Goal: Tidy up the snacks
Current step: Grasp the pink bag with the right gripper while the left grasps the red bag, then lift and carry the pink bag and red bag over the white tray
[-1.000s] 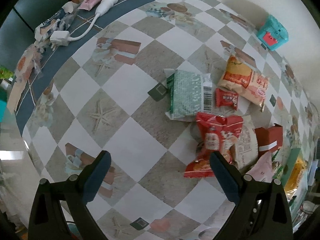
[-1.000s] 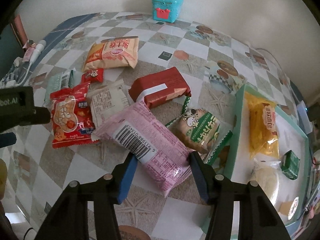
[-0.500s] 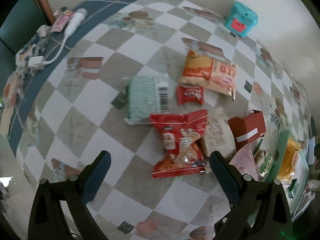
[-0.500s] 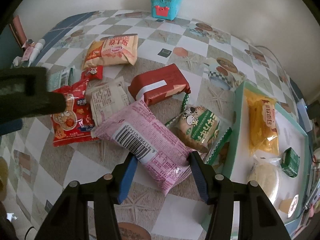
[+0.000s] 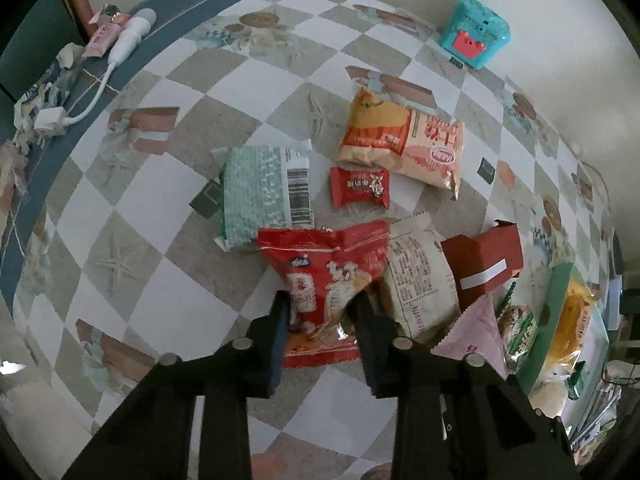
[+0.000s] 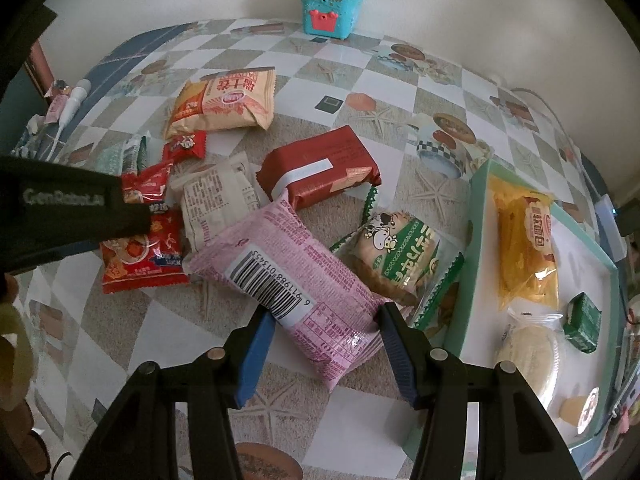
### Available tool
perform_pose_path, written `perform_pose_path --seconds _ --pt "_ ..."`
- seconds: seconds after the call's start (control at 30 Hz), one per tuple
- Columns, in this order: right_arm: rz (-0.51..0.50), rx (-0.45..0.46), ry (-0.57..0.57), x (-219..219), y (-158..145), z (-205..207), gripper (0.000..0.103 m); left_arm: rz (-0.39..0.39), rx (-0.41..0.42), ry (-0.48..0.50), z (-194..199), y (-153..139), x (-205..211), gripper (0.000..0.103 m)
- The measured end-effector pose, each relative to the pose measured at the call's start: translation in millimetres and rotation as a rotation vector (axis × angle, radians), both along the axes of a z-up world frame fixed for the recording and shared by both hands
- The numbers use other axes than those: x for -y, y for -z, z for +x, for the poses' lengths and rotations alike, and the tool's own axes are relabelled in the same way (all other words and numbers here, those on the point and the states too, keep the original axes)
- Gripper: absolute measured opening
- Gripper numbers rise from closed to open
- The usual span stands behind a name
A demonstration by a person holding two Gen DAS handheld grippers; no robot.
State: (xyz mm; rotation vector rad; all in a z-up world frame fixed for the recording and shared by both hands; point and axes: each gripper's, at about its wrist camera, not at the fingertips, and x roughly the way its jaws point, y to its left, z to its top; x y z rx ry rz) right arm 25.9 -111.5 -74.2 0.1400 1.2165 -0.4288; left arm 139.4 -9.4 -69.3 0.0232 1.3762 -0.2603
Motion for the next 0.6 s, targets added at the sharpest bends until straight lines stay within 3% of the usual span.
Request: perform_pose_path --seconds 0.6 --pt "0.033 0.086 -0.004 -1.2 -31.1 -7.6 0.047 -0.028 0.093 -0.039 -7.5 -42.1 -18.7 0.030"
